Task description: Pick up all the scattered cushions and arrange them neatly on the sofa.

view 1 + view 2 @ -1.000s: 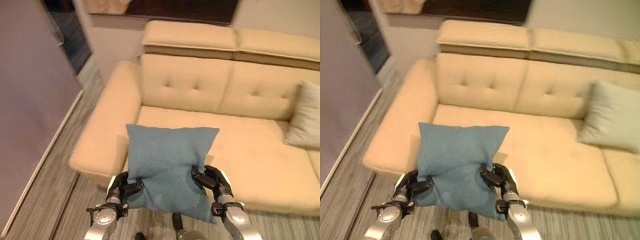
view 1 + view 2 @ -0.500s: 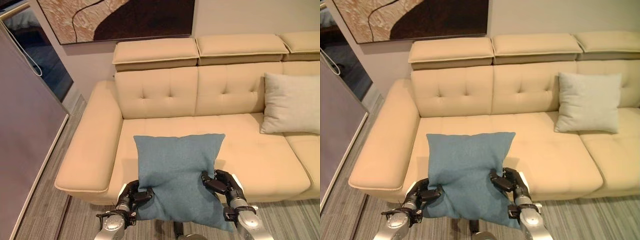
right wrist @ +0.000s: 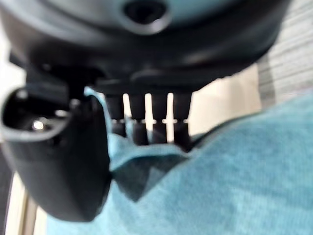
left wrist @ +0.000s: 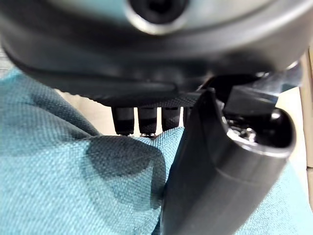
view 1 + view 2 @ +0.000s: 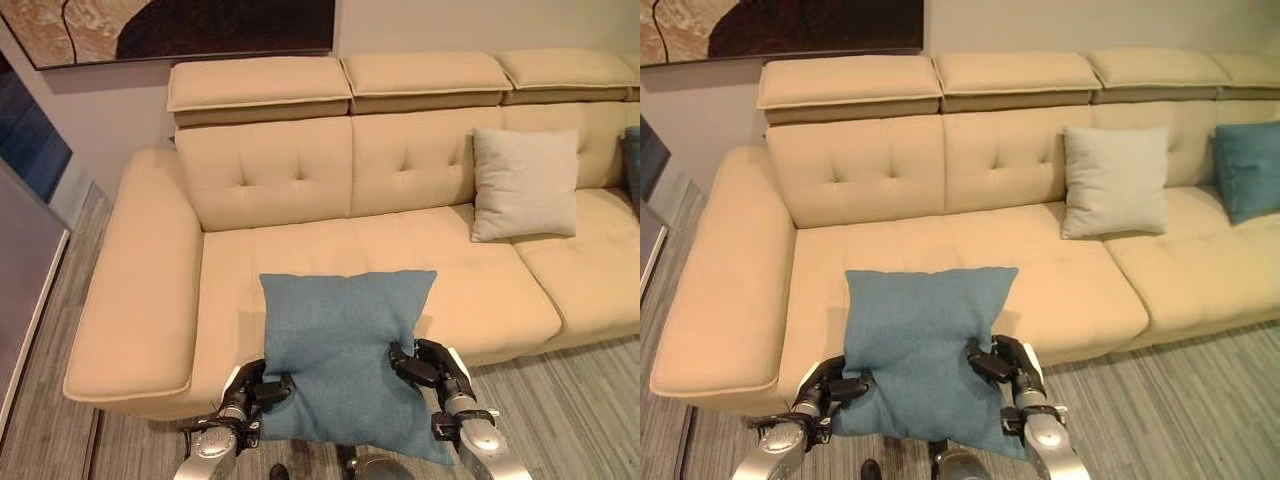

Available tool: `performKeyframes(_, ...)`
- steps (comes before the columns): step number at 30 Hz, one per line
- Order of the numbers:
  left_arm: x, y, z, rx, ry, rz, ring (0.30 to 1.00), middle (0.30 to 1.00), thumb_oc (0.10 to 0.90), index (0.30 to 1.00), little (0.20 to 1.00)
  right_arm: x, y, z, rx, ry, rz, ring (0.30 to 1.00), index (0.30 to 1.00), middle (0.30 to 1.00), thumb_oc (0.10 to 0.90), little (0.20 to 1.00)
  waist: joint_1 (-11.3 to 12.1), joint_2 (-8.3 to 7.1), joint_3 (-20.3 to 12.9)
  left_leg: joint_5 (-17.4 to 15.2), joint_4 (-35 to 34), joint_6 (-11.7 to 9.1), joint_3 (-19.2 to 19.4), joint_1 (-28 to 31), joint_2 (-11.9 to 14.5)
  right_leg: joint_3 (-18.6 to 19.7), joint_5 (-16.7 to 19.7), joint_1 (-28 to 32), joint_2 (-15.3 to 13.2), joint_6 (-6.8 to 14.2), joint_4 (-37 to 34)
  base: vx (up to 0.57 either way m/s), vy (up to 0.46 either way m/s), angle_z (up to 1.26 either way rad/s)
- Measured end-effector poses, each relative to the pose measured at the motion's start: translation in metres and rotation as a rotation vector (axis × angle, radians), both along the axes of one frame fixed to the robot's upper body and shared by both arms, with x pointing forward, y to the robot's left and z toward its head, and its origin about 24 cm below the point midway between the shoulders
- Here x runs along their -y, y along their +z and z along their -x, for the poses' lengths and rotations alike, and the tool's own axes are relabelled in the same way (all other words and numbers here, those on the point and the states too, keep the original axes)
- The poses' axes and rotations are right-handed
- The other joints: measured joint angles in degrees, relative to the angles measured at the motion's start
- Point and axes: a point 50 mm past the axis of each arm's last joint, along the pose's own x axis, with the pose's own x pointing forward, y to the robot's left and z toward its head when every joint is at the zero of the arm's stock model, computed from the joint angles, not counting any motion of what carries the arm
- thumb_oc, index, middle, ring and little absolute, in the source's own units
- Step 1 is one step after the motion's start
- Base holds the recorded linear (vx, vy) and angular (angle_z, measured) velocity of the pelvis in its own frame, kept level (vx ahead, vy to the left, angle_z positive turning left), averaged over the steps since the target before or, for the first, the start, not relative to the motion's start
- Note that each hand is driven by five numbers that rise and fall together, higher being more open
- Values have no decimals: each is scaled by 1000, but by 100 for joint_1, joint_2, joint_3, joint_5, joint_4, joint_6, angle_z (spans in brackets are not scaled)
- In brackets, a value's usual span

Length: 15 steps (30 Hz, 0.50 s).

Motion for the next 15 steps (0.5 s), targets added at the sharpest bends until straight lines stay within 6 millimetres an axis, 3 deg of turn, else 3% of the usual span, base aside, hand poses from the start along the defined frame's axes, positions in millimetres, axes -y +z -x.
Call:
performKeyframes(3,0,0,0,2,9,3,300,300,400,300,300,-3,1,-1,4,17,-4,300,300,300,400,300,-1,14,-3,-44,-37,25,57,-2,-83,-414,-239,-109,-537,-3,-74,205,-99,-1)
performKeyframes(6,-4,-1,0,-6,18,-8,300,300,400,300,300,-8,3,-5,13,49,-8,300,300,300,400,300,47,109,20,-157,-33,-66,36,-3,-24,-434,-178,-221,-813,-19,-770,211,-146,-12)
performKeyframes(7,-4,-1,0,-6,18,-10,300,300,400,300,300,-8,2,-4,11,52,-5,300,300,300,400,300,21,143,36,-124,-32,-180,-28,28,12,-451,-86,-188,-817,-71,-1139,182,-190,44)
performKeyframes(8,-4,-2,1,-9,18,-10,300,300,400,300,300,-6,0,-1,2,53,10,300,300,300,400,300,-66,137,40,-121,-31,-228,-197,118,63,-499,209,16,-792,-49,-1655,170,-211,80)
performKeyframes(9,-2,-3,2,-16,15,-6,300,300,400,300,300,-3,-2,3,-10,43,16,300,300,300,400,300,-132,113,33,-139,-31,-257,-355,243,79,-506,586,266,-769,-179,-1884,169,-264,106)
performKeyframes(10,5,-7,6,-28,22,16,300,300,400,300,300,5,-3,6,-20,27,39,300,300,300,400,300,-144,237,10,-147,-12,-267,-500,374,217,-544,936,530,-650,-396,-1983,114,-253,72)
performKeyframes(11,12,-8,9,-33,25,41,300,300,400,300,300,11,-1,5,-16,22,62,300,300,300,400,300,-44,336,-33,-111,171,-342,-478,330,357,-589,900,681,-478,-406,-2155,88,-246,55)
performKeyframes(13,20,-7,5,-25,4,57,300,300,400,300,300,19,3,2,-1,0,78,300,300,300,400,300,-30,243,-20,-137,1485,-651,-576,-328,452,-855,844,987,-466,-529,-2384,36,-162,52)
performKeyframes(15,26,-7,5,-22,-3,73,300,300,400,300,300,22,9,-4,23,-4,97,300,300,300,400,300,81,192,-2,-133,2744,-754,-553,-924,620,-857,727,1123,-365,-968,-2383,46,-131,9)
